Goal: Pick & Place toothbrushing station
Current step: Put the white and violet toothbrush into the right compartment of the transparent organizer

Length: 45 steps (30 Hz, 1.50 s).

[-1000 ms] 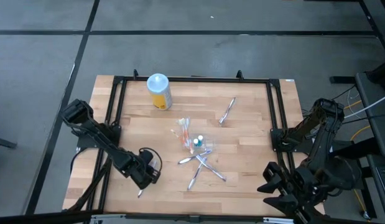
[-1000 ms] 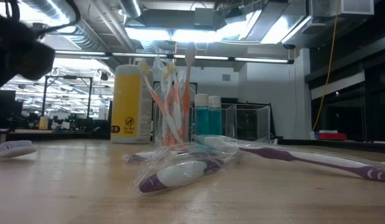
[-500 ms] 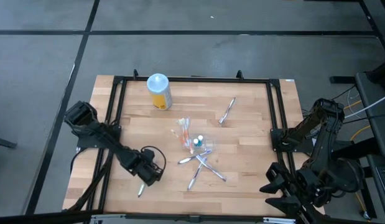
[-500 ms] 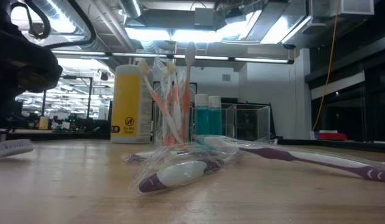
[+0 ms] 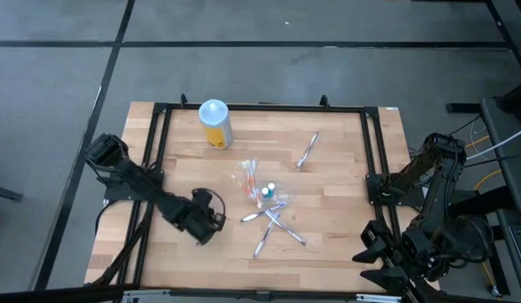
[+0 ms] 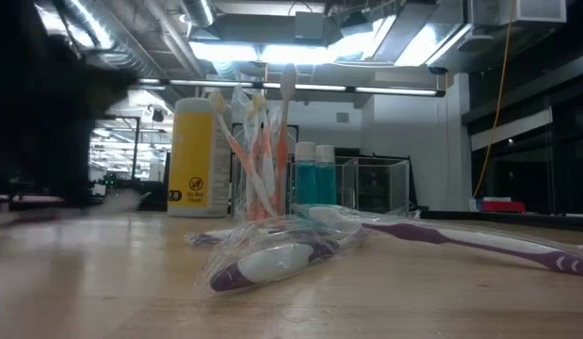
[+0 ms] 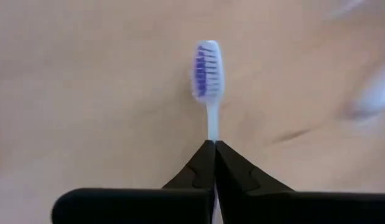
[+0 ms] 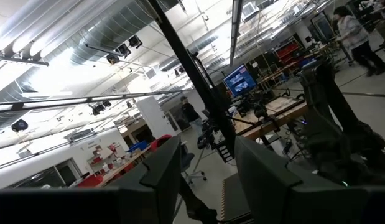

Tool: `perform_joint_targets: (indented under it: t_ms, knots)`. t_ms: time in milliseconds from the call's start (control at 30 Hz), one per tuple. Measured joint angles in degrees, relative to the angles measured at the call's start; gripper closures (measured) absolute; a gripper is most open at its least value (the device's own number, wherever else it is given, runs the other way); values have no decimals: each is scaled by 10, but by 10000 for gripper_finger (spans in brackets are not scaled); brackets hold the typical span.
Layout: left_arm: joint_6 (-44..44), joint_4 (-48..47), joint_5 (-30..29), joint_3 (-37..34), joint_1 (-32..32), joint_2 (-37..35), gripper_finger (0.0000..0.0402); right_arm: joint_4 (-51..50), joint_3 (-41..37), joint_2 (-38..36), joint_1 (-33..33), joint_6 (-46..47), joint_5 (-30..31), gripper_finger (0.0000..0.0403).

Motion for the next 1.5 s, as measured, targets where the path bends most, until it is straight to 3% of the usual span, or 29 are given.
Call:
perform_joint_targets:
  t_ms: [167, 233, 333, 600, 767, 933, 1100, 1500]
  knots:
    - [-27, 62, -88, 5, -23, -37, 401, -1, 0, 0, 0, 0, 0, 248]
    - [-28, 78, -93, 7, -23, -39, 401, -2, 0, 0, 1, 0, -1, 248]
    - [-16, 78, -59, 7, -26, -37, 401, -1, 0, 0, 1, 1, -2, 248]
    - [147, 168, 91, 7, -43, -37, 384, -1, 0, 0, 1, 11, -3, 248]
    - [200, 223, 111, 9, -68, -33, 332, -1, 0, 0, 1, 11, -3, 248]
    - [227, 208, 123, 9, -99, -2, 287, -2, 0, 0, 1, 15, -2, 248]
    - [258, 205, 176, 9, -115, 43, 263, -1, 0, 0, 1, 20, -2, 248]
    - [253, 181, 167, 48, -115, 109, 236, 0, 0, 0, -2, 32, 12, 248]
